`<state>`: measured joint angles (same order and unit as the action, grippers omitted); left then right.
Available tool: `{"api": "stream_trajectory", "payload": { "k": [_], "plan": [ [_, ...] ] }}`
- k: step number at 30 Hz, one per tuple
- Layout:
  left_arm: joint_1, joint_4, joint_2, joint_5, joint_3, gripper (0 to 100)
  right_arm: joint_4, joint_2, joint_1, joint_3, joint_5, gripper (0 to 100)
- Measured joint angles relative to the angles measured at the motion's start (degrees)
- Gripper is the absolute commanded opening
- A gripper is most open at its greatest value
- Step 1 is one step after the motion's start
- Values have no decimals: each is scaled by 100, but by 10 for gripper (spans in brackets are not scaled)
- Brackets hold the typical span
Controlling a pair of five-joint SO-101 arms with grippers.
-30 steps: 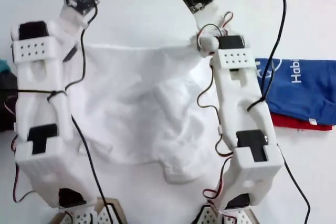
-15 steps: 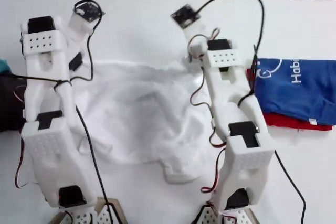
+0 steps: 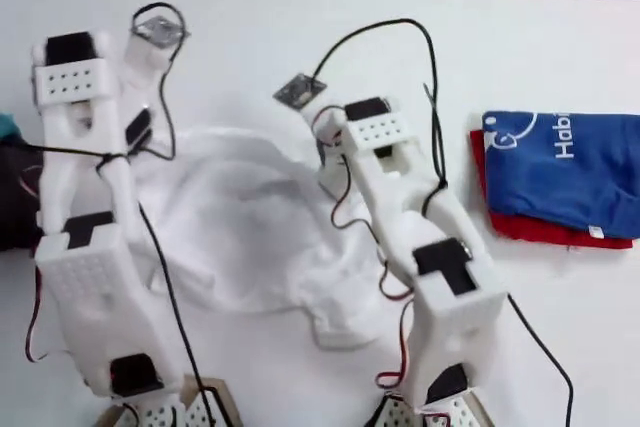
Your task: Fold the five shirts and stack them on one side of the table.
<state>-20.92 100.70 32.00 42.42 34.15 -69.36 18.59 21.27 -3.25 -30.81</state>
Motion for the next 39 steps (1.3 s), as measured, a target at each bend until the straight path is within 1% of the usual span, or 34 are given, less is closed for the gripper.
{"api": "stream_trajectory", "payload": {
  "k": [1,3,7,8,9,14,17,21,26,30,39],
  "plan": [
    [-62,0,0,70,-167,26,132,-220,0,-193,0,26],
    [-149,-114,0,114,-545,26,246,-642,0,-527,0,80],
    [-334,-554,0,158,-1125,26,211,-1363,0,-756,0,296],
    [-360,-633,0,158,-1213,26,176,-1521,0,-765,0,330],
    [-369,-686,0,158,-1257,26,149,-1679,0,-765,0,341],
    [-404,-747,0,158,-1292,26,123,-2374,-105,-615,0,298],
    [-448,-747,0,158,-1292,26,316,-2567,-229,-466,0,290],
    [-519,-747,0,158,-1292,26,747,-2514,-396,-545,0,292],
    [-519,-747,0,158,-1301,26,809,-1767,-387,-782,0,291],
    [-527,-747,-26,158,-1319,26,484,-1591,-360,-800,0,291],
    [-527,-747,-325,158,-1327,26,-1108,-1574,-308,-826,-70,291]
  ]
}}
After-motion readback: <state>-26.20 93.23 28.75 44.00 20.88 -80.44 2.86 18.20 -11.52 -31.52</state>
